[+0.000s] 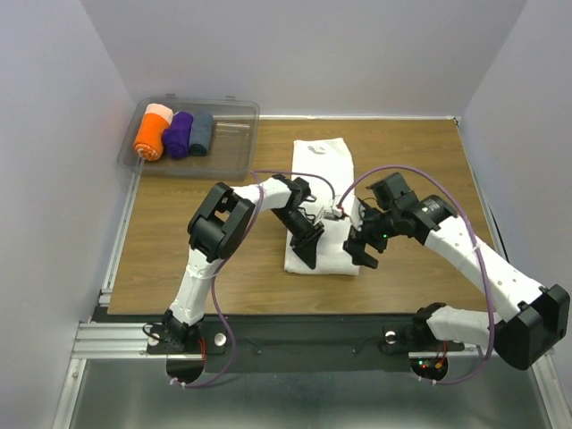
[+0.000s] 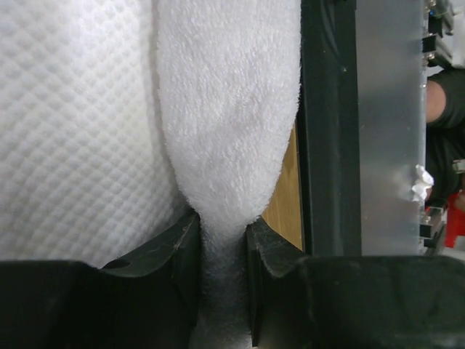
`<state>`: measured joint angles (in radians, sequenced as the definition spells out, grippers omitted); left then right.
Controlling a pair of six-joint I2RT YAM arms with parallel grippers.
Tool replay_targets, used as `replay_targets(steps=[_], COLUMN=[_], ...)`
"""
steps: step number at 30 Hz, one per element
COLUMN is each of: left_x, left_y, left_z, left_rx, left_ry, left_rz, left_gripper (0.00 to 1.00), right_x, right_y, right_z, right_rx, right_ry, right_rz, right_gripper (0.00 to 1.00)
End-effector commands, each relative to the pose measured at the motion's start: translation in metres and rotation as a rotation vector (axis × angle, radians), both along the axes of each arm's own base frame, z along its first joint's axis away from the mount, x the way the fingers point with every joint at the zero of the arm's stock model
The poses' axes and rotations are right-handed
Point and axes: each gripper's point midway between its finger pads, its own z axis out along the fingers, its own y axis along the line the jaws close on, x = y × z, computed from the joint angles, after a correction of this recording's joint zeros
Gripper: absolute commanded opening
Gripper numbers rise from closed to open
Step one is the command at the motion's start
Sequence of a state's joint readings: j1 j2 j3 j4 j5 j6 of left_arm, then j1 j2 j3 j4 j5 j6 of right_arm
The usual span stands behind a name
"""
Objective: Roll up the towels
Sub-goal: Roll the towel
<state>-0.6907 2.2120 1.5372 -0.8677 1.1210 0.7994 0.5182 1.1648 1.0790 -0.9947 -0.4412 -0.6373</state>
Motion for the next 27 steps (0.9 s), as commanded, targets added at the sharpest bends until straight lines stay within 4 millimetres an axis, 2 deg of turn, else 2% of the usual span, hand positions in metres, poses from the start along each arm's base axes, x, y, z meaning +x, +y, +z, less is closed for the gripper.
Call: replay_targets(steps=[1, 4, 7, 11, 13, 14, 15, 16, 18, 20, 23, 24, 27], left_x=[-0.003, 0.003, 0.007, 0.011, 0.014, 0.016, 0.017, 0.020, 0.022, 0.028, 0.031, 0.034, 0.044], left_y=[0.026, 0.029, 0.032, 0.031, 0.029, 0.028, 0.027, 0.027, 0.027, 0.029, 0.032, 0.035, 0.041], left_z=[-0.035, -0.041, -0.042, -0.042, -0.040, -0.040, -0.039, -0.036, -0.031, -0.021, -0.005, 0.007, 0.036], left_rx=[0.165, 0.176, 0.183, 0.187, 0.182, 0.180, 0.176, 0.166, 0.153, 0.128, 0.093, 0.066, 0.009], left_ry=[0.043, 0.062, 0.086, 0.098, 0.096, 0.094, 0.094, 0.095, 0.105, 0.099, 0.101, 0.082, 0.035], left_rz=[-0.017, -0.003, 0.013, 0.009, 0.011, 0.014, 0.016, 0.023, 0.038, 0.055, 0.075, 0.086, 0.125], left_gripper=[0.36, 0.37, 0.37, 0.38, 0.38, 0.38, 0.39, 0.39, 0.41, 0.45, 0.50, 0.52, 0.55], right_x=[0.031, 0.033, 0.023, 0.031, 0.033, 0.032, 0.030, 0.030, 0.023, 0.015, 0.000, -0.006, -0.025], right_y=[0.026, 0.033, 0.053, 0.063, 0.065, 0.067, 0.067, 0.068, 0.063, 0.061, 0.061, 0.065, 0.064], right_z=[-0.007, -0.029, -0.047, -0.073, -0.085, -0.088, -0.091, -0.094, -0.108, -0.113, -0.116, -0.114, -0.116], right_rx=[-0.009, -0.047, -0.046, -0.077, -0.087, -0.083, -0.081, -0.079, -0.099, -0.096, -0.069, -0.042, -0.030], right_ry=[-0.169, -0.200, -0.220, -0.227, -0.216, -0.209, -0.203, -0.201, -0.165, -0.141, -0.089, -0.057, 0.067], right_rz=[0.011, 0.030, 0.079, 0.084, 0.096, 0.105, 0.111, 0.116, 0.126, 0.143, 0.170, 0.192, 0.221], right_gripper=[0.98, 0.97, 0.97, 0.93, 0.89, 0.85, 0.71, 0.64, 0.54, 0.48, 0.35, 0.28, 0.26])
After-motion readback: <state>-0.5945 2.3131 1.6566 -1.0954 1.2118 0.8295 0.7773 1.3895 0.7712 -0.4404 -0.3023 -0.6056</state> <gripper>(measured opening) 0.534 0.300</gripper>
